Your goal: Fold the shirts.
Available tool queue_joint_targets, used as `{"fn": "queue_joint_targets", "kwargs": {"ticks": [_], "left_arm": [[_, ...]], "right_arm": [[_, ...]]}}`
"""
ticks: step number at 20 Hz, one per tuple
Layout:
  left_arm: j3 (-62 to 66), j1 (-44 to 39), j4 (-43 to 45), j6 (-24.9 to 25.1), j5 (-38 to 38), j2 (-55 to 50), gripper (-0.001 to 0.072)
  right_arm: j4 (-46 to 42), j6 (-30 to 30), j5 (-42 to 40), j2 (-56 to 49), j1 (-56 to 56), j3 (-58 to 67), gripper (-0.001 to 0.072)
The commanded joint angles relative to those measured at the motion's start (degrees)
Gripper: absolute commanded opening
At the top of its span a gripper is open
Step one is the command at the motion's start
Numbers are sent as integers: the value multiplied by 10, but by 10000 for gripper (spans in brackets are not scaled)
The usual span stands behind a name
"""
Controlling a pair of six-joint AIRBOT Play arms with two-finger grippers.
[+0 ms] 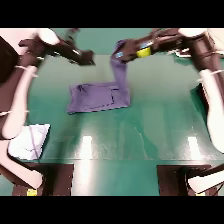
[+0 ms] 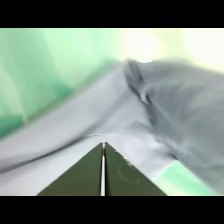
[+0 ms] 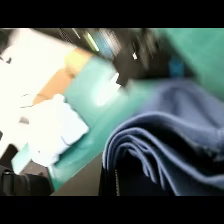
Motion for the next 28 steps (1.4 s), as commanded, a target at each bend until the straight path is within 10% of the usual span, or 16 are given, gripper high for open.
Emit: {"fn": "queue_joint_targets", "kwargs": {"ticks": [1, 3, 4, 15, 19, 28], "left_arm": [[3, 90, 45, 5, -21, 101, 28], [3, 123, 46, 5, -25, 137, 28], [3, 134, 46, 5, -31, 151, 28], [3, 138, 50, 5, -74, 166, 28], [2, 138, 39, 5, -71, 162, 28], [2, 138, 21, 8, -75, 153, 28]], "right_arm": [[22, -50, -84, -78, 101, 22, 43], [23, -84, -95, -128, 136, 65, 466], [23, -89, -98, -141, 144, 71, 539], [-137, -2, 0, -16, -118, -232, 484], [-107, -1, -31, -13, -170, -308, 615], [-3, 13, -40, -160, -72, -193, 574]]}}
